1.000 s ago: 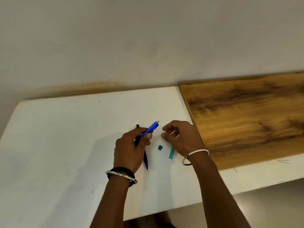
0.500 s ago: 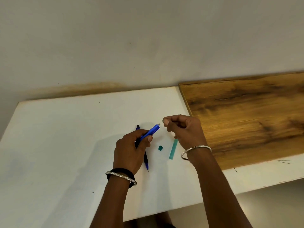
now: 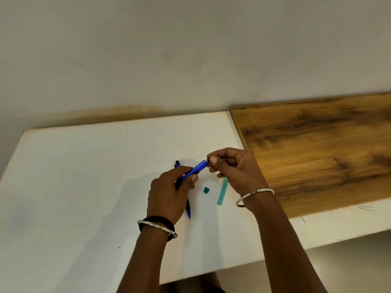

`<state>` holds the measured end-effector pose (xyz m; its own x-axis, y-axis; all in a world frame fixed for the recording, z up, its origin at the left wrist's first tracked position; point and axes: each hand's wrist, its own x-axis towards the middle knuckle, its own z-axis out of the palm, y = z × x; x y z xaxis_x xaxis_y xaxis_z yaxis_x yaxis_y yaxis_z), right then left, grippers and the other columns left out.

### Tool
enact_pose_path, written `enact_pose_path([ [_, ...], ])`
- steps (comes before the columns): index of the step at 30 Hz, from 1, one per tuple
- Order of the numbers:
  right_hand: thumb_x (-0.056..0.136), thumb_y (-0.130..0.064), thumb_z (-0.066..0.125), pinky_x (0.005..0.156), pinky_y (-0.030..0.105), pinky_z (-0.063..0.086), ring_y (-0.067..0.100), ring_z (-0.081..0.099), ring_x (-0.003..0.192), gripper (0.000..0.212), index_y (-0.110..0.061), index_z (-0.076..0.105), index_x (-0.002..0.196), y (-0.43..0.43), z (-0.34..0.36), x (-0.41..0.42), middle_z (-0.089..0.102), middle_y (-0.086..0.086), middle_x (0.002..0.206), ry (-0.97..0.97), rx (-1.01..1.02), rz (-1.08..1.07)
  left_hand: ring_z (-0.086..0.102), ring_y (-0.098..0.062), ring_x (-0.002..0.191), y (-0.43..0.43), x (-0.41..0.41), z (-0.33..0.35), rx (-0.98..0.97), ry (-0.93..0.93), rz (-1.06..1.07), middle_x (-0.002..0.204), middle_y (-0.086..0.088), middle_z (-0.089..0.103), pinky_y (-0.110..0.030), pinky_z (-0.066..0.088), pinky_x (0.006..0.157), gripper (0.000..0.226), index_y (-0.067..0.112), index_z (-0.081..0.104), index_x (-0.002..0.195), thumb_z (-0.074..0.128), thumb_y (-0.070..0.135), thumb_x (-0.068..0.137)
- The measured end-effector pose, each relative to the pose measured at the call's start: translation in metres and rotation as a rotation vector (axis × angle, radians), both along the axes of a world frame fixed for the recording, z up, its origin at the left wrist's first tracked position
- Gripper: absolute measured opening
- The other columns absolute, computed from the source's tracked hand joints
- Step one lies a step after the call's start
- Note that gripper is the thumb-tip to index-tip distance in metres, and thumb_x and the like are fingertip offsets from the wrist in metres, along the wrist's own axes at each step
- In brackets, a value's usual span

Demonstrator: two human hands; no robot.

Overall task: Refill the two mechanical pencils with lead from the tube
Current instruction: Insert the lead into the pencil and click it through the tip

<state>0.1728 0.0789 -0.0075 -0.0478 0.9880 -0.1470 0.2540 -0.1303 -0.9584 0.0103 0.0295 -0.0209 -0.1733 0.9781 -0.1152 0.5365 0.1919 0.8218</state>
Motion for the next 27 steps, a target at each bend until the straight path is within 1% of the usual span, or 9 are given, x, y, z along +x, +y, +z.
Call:
enact_pose_path([
  [4,0.089,-0.015,0.067,0.067,0.025,0.059,0.011,0.073,0.075,0.008,-0.018,0.072,0.094,0.0,0.0,0.0,0.076,0.002,0.082,-0.04,0.001,0.042,0.062,-0.013,0.084,0.0,0.0,0.002,-0.003,0.011,-0.003,0.09,0.003,0.072,-0.022,0.047,0.079,0.033,0.023,0.067,0.117,0.057,0.04,0.089],
  [8,0.087,-0.019,0.069,0.069,0.031,0.059,0.013,0.073,0.076,0.007,-0.019,0.074,0.092,-0.001,0.001,0.002,0.076,0.002,0.08,-0.039,-0.011,0.056,0.063,-0.012,0.084,-0.001,0.0,0.002,0.001,0.009,0.007,0.089,0.004,0.072,-0.02,0.044,0.077,0.032,0.023,0.068,0.114,0.058,0.039,0.088],
  [14,0.084,-0.026,0.073,0.066,0.026,0.059,0.012,0.072,0.076,0.002,-0.025,0.074,0.085,-0.001,0.002,0.005,0.075,-0.008,0.071,-0.02,-0.037,0.075,0.065,-0.013,0.085,-0.002,0.002,0.005,0.009,0.014,-0.013,0.089,0.004,0.073,-0.026,0.051,0.082,0.032,0.024,0.068,0.115,0.058,0.04,0.088],
  [17,0.083,-0.026,0.074,0.063,0.02,0.058,0.011,0.072,0.076,0.002,-0.025,0.075,0.083,-0.002,0.002,0.006,0.075,-0.007,0.072,0.007,-0.035,0.091,0.066,-0.013,0.086,-0.003,0.002,0.007,0.018,-0.002,-0.01,0.09,0.003,0.073,-0.03,0.052,0.086,0.032,0.023,0.068,0.115,0.059,0.038,0.088],
  [19,0.08,-0.028,0.075,0.064,0.022,0.058,0.013,0.073,0.077,0.007,-0.022,0.076,0.085,-0.002,0.004,0.007,0.076,-0.002,0.075,0.034,-0.043,0.093,0.066,-0.014,0.087,-0.003,0.002,0.007,0.017,-0.023,-0.01,0.092,0.002,0.074,-0.032,0.053,0.087,0.032,0.024,0.068,0.115,0.06,0.039,0.088],
  [21,0.075,-0.035,0.077,0.065,0.025,0.058,0.015,0.073,0.078,0.019,-0.02,0.077,0.087,-0.002,0.005,0.006,0.077,0.002,0.078,0.08,-0.058,0.072,0.066,-0.014,0.087,-0.003,0.003,0.008,0.018,-0.057,-0.002,0.09,0.003,0.074,-0.031,0.053,0.087,0.032,0.024,0.069,0.114,0.06,0.039,0.088],
  [24,0.067,-0.047,0.075,0.068,0.028,0.057,0.017,0.074,0.08,0.036,-0.02,0.078,0.091,-0.003,0.006,0.002,0.078,0.003,0.086,0.199,-0.127,0.043,0.065,-0.008,0.083,-0.003,0.007,0.01,0.048,-0.105,-0.003,0.084,0.006,0.073,-0.02,0.05,0.08,0.03,0.025,0.069,0.113,0.06,0.038,0.088],
  [25,0.069,-0.048,0.074,0.068,0.028,0.058,0.017,0.073,0.08,0.036,-0.021,0.078,0.092,-0.003,0.005,0.0,0.078,0.002,0.088,0.219,-0.142,0.058,0.065,-0.007,0.082,-0.002,0.009,0.011,0.055,-0.114,-0.013,0.083,0.006,0.073,-0.019,0.049,0.079,0.03,0.025,0.069,0.114,0.06,0.037,0.088],
  [27,0.079,-0.046,0.068,0.068,0.025,0.058,0.016,0.072,0.079,0.029,-0.022,0.078,0.092,-0.004,0.004,-0.008,0.078,0.002,0.09,0.231,-0.149,0.105,0.066,-0.01,0.081,-0.002,0.012,0.011,0.05,-0.131,-0.035,0.086,0.004,0.074,-0.023,0.052,0.079,0.03,0.025,0.068,0.116,0.059,0.036,0.089],
])
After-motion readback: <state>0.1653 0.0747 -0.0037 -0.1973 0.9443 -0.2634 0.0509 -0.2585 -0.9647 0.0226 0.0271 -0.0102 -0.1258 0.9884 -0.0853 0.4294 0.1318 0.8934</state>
